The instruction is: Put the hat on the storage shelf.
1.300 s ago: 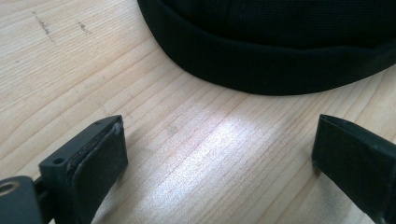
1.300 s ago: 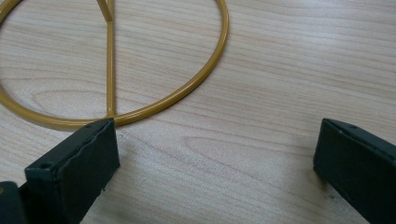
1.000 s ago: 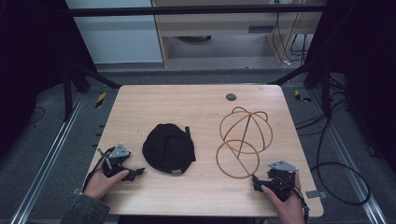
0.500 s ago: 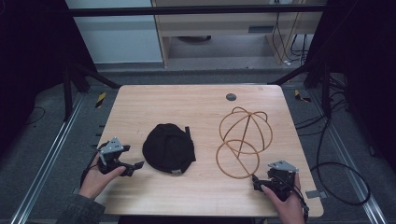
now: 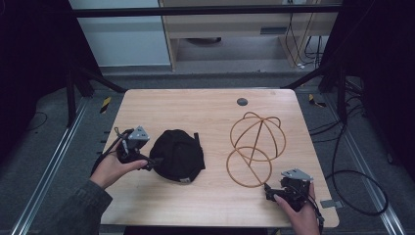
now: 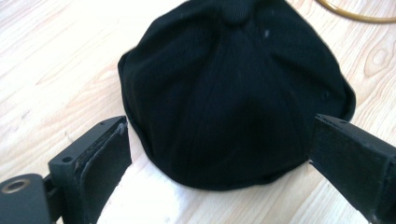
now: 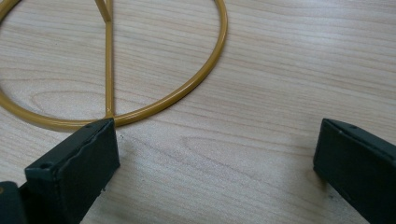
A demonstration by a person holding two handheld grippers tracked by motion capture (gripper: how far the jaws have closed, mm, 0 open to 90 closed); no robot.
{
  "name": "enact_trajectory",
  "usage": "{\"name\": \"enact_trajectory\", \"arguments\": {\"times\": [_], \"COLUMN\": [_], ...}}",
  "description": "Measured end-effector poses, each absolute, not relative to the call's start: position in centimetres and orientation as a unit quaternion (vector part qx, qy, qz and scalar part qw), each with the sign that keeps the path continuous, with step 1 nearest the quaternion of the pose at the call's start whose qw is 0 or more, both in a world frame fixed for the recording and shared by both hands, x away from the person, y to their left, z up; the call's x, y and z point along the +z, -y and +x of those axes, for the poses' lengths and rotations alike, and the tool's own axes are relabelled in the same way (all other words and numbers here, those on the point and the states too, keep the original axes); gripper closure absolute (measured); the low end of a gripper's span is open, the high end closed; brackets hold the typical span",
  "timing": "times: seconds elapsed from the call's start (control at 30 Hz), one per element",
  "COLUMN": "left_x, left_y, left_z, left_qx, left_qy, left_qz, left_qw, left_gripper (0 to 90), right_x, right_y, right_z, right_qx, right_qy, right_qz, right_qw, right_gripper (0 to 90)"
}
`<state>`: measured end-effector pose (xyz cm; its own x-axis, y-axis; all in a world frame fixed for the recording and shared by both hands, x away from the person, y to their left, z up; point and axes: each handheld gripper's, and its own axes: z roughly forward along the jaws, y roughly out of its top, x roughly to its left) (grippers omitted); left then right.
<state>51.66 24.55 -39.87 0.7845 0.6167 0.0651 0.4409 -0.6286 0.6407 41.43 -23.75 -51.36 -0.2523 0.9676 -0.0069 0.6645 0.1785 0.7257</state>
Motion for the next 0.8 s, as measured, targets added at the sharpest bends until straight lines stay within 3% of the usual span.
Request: {"name": "enact_trajectory", "arguments": {"times": [0.47, 0.8], "left_x": [-38.6, -39.0], "left_y": [-21.1, -19.3], "left_z": [53.2, 54.8], "left_qx": [0.160, 0.134], "left_qy": [-0.273, -0.271], "left_qz": [0.904, 0.914], "left_qw": [0.289, 0.271], "left_gripper": [8.3, 24.0], "right_x": [-51.4, -51.4], "right_y": [23.8, 23.8], "right_z": [41.4, 41.4], "right_qx": [0.310, 0.310], "right_qy": [-0.728, -0.728], "right_qz": [0.561, 0.561], "right_qw": [0.243, 0.243], "right_gripper": [0.4, 0.4]}}
